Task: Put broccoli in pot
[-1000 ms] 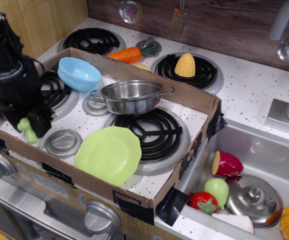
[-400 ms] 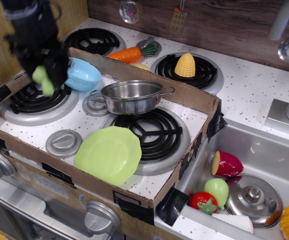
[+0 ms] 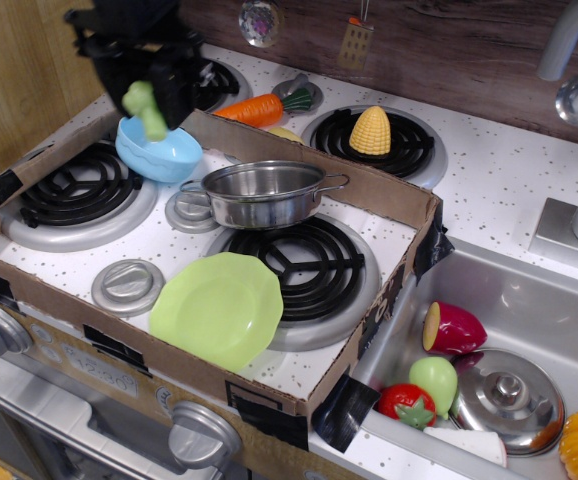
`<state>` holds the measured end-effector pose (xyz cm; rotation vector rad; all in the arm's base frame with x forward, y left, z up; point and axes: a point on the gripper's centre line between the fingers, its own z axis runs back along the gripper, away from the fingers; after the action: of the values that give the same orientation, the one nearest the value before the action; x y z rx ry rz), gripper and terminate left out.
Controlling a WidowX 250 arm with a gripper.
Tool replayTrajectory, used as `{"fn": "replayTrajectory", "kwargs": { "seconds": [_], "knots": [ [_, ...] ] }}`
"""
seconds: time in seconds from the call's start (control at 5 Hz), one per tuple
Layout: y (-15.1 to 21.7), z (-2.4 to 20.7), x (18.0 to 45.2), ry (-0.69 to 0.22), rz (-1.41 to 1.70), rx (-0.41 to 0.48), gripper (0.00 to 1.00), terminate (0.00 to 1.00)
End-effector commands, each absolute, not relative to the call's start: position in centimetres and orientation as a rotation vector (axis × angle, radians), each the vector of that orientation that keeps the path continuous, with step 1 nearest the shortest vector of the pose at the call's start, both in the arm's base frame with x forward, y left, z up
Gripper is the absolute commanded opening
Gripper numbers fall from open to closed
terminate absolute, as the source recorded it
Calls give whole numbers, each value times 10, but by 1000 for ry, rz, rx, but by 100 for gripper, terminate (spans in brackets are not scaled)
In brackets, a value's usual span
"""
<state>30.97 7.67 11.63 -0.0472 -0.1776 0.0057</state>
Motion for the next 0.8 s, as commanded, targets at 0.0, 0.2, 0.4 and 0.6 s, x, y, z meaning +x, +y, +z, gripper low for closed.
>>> {"fn": "replayTrajectory", "kwargs": {
  "seconds": [0.0,0.2,0.4,0.6],
  "knots": [
    [49,145,333,-302,-7,-50,0,0],
    [32,145,346,-335,-13,-56,0,0],
    [18,136,359,-346,-10,-86,0,0],
    [11,126,367,-352,-22,-98,0,0]
  ]
}}
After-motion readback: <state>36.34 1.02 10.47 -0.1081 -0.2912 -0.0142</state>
